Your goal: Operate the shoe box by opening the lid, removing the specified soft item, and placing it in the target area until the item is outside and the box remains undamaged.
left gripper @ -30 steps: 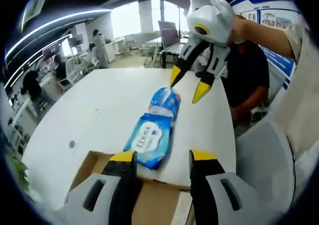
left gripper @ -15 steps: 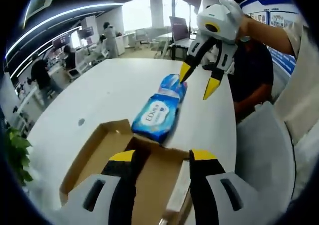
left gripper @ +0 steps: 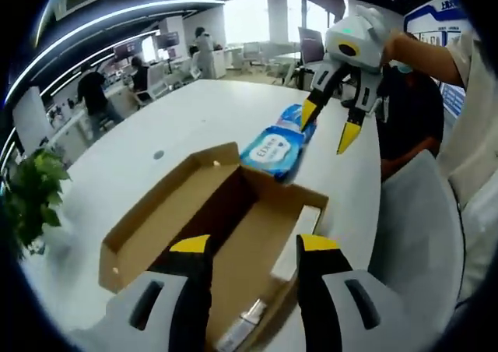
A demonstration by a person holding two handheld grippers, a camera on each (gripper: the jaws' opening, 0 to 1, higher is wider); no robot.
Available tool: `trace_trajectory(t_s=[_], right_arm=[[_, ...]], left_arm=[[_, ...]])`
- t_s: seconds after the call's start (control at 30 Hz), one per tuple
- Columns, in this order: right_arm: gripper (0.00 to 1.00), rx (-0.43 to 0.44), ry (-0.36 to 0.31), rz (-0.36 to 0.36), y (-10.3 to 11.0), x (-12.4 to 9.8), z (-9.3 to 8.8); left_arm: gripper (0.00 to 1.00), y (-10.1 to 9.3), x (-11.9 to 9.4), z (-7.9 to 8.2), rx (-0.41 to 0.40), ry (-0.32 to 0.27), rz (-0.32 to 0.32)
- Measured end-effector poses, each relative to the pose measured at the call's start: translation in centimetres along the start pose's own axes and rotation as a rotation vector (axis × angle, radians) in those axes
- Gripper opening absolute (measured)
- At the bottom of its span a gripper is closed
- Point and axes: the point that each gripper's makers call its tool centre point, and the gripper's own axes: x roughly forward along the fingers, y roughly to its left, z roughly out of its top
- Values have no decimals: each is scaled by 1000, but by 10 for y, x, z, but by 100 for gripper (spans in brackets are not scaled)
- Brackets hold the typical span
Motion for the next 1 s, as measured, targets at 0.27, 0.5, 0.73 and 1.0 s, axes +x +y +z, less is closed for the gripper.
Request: trace_trajectory(t_s=[0.27,0.5,0.73,1.0], right_arm=[[38,-50,2,63,12,22,10],[38,-83,3,96,16,37,16],[39,-93,6,117,16,50,19],[40,-98,19,134,18,65,19]], left_arm=[[42,10,-22,-32,-56,19,73],[42,21,-38,-57,-111,26,138],[42,27,-52,-79,-150,44,211],[41,35,-61,-106,-212,61,256]])
